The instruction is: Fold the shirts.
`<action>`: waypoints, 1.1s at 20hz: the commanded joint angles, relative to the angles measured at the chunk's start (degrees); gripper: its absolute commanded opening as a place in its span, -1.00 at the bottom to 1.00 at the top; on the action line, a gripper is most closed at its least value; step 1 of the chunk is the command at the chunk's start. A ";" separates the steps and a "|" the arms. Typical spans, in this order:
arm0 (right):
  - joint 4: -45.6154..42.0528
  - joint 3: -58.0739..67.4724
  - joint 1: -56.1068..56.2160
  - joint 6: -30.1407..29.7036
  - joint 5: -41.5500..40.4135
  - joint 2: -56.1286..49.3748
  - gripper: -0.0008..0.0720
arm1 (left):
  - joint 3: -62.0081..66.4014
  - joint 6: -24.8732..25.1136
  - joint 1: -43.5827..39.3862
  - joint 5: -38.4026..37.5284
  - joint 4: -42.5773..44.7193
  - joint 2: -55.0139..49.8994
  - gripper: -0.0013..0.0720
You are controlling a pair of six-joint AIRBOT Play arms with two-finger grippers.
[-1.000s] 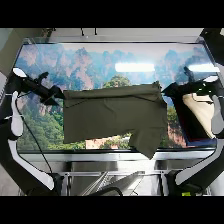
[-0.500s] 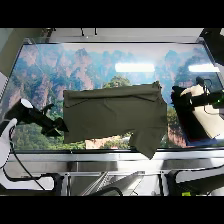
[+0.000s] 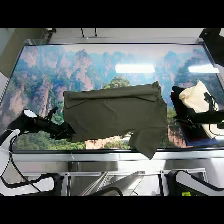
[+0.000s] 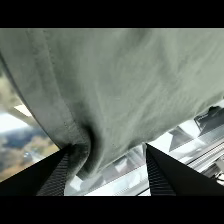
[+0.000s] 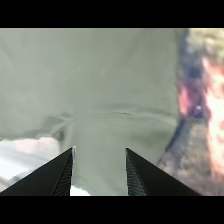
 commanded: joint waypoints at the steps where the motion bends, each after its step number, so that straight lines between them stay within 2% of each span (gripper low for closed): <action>1: -0.63 -3.28 -0.20 1.84 -3.30 2.51 0.02 | 3.78 0.66 0.79 -4.87 0.04 0.13 0.58; 4: -1.14 -3.28 -0.20 2.99 -2.19 0.11 0.03 | 8.33 -1.44 3.32 -13.94 0.07 0.15 0.58; 6: -2.05 -3.93 -0.20 4.61 -2.36 -1.27 0.02 | 9.09 -1.95 5.33 -14.69 0.07 0.17 0.58; 9: -1.07 -4.94 -0.17 4.92 -2.80 -1.81 0.02 | 6.32 -1.84 7.54 -10.16 0.13 0.11 0.58; 14: -0.96 -4.98 -0.09 4.48 -2.82 -1.81 0.02 | 0.81 -1.62 7.87 2.10 0.11 -0.04 0.58; 17: -0.92 -5.01 -0.07 4.48 -2.64 -1.79 0.02 | 0.22 -1.62 7.78 4.68 -0.09 -0.04 0.58; 20: -0.94 -5.01 -0.07 4.46 -2.64 -1.79 0.02 | 0.22 -1.62 5.64 4.11 -0.57 -0.07 0.57; 21: -0.96 -5.05 -0.07 4.48 -2.64 -1.79 0.02 | 0.22 -1.51 3.96 3.65 -0.57 -0.04 0.54; 22: -1.01 -5.05 -0.07 4.46 -2.64 -1.81 0.03 | 0.22 -0.68 1.92 2.99 -0.57 -0.04 0.07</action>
